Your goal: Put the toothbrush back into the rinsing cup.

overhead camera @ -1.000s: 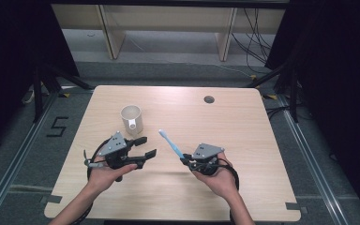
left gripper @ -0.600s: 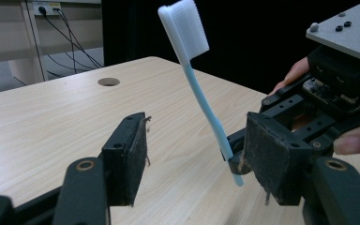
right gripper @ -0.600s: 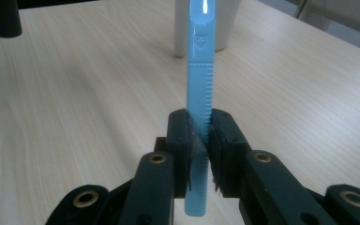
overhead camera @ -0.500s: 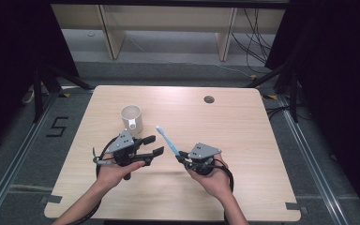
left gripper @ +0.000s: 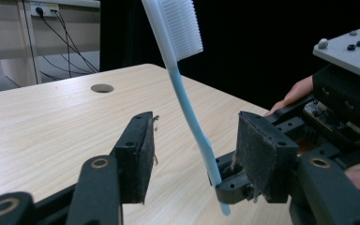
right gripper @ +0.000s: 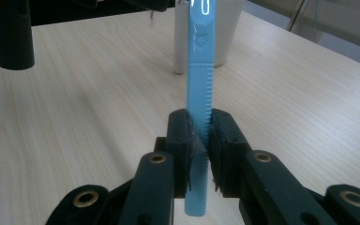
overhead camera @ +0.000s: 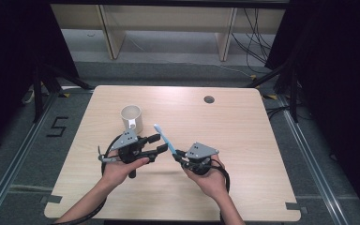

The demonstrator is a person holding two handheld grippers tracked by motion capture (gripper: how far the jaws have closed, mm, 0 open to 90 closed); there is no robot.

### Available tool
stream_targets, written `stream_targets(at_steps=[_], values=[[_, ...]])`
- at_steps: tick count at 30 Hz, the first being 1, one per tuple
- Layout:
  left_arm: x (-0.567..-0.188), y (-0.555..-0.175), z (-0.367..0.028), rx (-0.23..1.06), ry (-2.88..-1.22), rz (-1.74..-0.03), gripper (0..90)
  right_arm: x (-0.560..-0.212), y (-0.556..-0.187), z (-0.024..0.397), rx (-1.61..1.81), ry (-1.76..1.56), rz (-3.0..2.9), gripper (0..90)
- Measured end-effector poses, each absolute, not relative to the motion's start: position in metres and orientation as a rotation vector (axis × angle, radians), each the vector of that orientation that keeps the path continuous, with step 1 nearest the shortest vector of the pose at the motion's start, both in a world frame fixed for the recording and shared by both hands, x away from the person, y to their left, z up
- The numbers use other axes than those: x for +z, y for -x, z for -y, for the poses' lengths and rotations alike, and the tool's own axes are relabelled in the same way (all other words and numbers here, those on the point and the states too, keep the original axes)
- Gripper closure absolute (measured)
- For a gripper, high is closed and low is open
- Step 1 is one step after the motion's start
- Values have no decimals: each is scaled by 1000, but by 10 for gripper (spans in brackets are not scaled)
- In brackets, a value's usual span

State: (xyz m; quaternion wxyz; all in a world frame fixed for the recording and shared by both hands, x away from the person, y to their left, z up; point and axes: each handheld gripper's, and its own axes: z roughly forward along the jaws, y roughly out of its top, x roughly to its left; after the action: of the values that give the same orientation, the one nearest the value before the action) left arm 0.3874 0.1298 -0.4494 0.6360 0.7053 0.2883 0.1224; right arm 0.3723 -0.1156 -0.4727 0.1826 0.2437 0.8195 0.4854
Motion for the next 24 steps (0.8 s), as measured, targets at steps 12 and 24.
stream_targets(at_steps=[12, 24], values=[[-449, -392, -124, 257, -1543, -674, 570, -473, -374, 111, 1404, -699, -2228, 794], [-447, -395, -123, 283, -1525, -671, 719, -470, -375, 105, 1433, -708, -2188, 794]])
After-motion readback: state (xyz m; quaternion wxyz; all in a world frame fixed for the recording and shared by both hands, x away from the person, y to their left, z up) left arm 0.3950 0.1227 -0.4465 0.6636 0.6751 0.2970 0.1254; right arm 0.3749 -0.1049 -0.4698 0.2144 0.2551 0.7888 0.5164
